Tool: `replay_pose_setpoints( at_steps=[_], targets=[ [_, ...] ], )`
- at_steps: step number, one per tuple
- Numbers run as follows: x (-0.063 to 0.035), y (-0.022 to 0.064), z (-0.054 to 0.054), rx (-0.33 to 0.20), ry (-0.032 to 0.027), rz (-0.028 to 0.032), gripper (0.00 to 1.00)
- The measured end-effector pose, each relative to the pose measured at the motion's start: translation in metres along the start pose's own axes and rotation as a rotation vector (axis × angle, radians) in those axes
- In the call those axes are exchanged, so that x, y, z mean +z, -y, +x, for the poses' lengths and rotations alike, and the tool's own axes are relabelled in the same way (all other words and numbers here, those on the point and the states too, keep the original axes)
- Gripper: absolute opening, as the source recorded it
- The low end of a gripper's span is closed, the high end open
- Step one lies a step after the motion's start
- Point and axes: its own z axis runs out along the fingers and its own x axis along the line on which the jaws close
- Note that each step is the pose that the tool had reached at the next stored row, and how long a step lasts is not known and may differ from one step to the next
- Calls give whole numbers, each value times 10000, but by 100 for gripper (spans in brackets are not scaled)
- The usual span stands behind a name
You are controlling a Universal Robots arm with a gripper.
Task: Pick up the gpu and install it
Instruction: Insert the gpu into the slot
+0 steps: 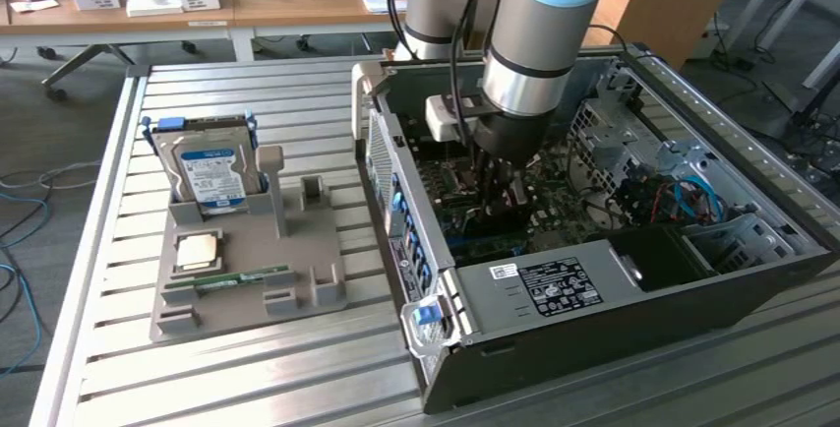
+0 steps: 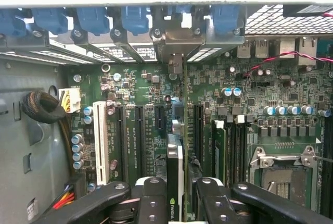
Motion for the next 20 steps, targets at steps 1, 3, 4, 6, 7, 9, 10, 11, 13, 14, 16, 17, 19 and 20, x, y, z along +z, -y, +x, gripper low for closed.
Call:
replay_pose_setpoints(
  at_steps=[1,3,4,6,7,9,10,11,13,14,16,17,19,20],
  targets=[
    [0,0,0,-1,0,0,26],
    [0,-1,0,0,-1,0,26],
    [0,-2,0,0,-1,-1,26],
    [0,-1,0,0,-1,0,26],
    [0,-2,0,0,0,0,26],
    [5,-2,1,0,-4,-2,26],
    [5,-2,1,0,-5,-2,26],
    [6,-2,1,0,-5,-2,26],
    [7,-1,0,0,-2,0,26],
    [8,-2,0,0,-1,-1,26],
    [8,-2,0,0,-1,0,26],
    [8,-2,0,0,-1,0,26],
    [8,-2,0,0,0,-2,26],
    [11,-5,0,6,10,-4,26]
  ],
)
